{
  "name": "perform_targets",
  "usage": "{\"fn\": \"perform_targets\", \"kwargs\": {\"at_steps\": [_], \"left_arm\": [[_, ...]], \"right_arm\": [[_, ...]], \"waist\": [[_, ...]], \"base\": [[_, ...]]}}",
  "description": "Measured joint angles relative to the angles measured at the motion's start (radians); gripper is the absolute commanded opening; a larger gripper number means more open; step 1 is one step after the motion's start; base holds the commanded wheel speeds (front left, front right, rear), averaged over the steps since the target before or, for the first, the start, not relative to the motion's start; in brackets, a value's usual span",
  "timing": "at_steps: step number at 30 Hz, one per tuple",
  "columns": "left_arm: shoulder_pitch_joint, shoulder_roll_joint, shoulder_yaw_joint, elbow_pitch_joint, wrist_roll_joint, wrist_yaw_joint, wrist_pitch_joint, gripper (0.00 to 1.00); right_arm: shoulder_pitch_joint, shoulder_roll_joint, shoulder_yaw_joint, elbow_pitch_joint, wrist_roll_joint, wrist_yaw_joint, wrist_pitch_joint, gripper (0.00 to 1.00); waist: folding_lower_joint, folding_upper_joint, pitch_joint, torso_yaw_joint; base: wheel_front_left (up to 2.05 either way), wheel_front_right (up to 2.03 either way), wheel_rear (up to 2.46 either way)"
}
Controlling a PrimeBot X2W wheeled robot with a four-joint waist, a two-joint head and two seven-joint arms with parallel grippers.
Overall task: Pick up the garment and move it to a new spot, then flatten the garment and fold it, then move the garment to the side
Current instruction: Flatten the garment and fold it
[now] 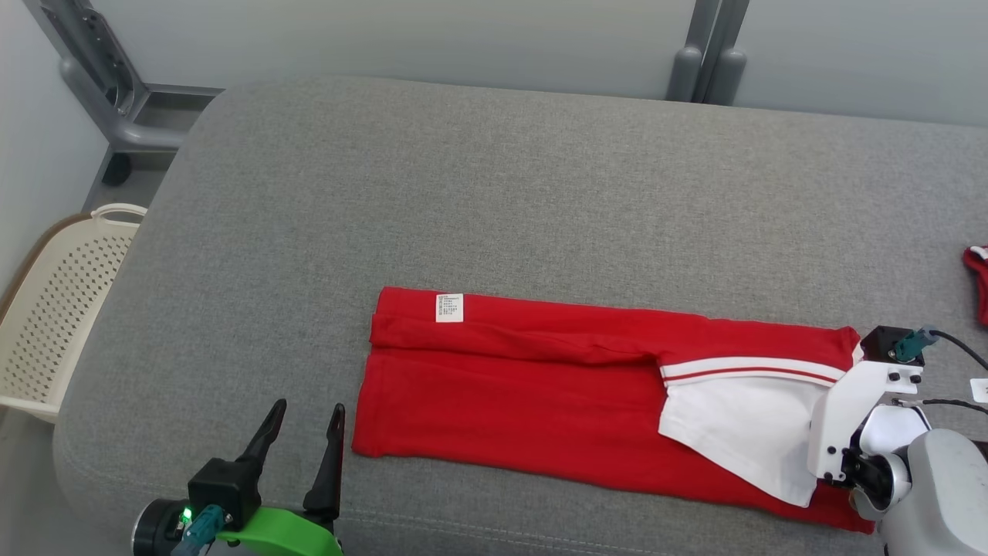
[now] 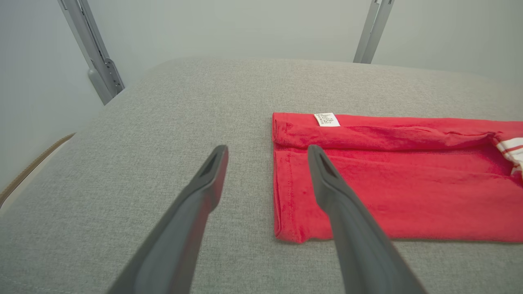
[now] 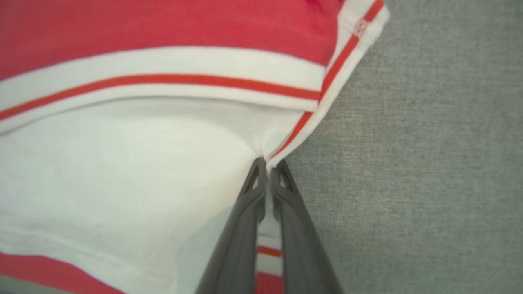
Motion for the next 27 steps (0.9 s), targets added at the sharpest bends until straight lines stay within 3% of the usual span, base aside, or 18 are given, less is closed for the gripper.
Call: {"fn": "perform_targets", "kwargs": {"at_steps": [13, 27], "left_arm": [[0.023, 0.006, -0.015, 0.002, -0.013, 0.004, 0.009, 1.0], [0.041, 0.0, -0.027, 0.002, -0.027, 0.01, 0.007, 1.0]], "right_arm": [[0.01, -0.033, -0.086, -0.015, -0.058, 0.002, -0.007, 0.0], [0.084, -0.085, -0.246, -0.23, -0.166, 0.001, 0.118, 0.0]], "waist": [[0.0, 0.0, -0.051, -0.023], [0.0, 0.0, -0.093, -0.058]], "base": [[0.0, 0.0, 0.0], [0.0, 0.0, 0.0]]}}
